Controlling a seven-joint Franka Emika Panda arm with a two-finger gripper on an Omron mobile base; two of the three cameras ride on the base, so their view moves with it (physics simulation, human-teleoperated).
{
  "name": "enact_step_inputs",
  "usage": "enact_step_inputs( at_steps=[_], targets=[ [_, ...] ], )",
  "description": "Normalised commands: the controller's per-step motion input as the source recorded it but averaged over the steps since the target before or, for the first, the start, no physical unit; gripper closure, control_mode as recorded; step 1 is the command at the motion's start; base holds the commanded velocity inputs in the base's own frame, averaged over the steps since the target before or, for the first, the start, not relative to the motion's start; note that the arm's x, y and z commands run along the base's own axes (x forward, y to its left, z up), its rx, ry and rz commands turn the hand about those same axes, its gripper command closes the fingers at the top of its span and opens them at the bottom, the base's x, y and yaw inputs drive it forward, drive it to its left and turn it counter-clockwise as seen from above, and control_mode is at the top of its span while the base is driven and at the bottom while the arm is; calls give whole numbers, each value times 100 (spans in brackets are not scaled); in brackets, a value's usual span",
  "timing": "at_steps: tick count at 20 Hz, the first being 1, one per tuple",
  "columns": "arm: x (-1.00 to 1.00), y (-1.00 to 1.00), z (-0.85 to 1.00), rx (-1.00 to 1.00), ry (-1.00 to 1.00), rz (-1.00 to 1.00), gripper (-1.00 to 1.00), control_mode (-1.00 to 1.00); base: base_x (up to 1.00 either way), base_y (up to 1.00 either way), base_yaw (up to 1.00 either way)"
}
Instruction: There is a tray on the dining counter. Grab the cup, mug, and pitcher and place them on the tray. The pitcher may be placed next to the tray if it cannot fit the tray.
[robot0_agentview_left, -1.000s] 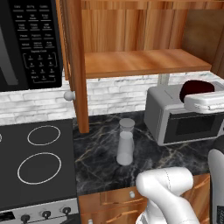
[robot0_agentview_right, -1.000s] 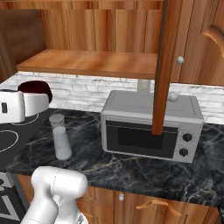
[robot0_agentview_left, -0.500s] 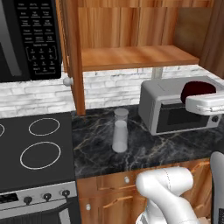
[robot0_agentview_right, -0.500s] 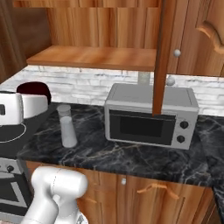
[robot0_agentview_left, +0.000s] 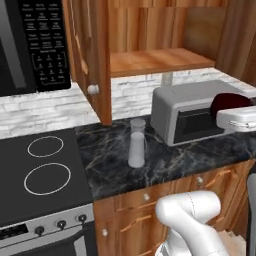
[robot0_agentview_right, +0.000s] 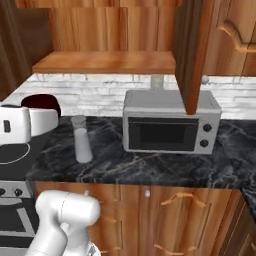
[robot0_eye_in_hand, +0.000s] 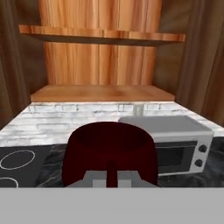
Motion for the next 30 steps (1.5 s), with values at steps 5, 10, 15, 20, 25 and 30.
enact_step_inputs(
  at_steps=[5, 10, 15, 20, 25, 30],
  targets=[
    [0, 0, 0, 0, 0, 0, 100, 100, -23, 54, -47],
    [0, 0, 0, 0, 0, 0, 100, 100, -30, 9, -59],
    [0, 0, 0, 0, 0, 0, 100, 100, -26, 3, -68],
    [0, 0, 0, 0, 0, 0, 100, 100, -28, 1, -61],
    [0, 0, 0, 0, 0, 0, 100, 100, -50, 3, -58],
    [0, 0, 0, 0, 0, 0, 100, 100, -77, 17, -60]
  ],
)
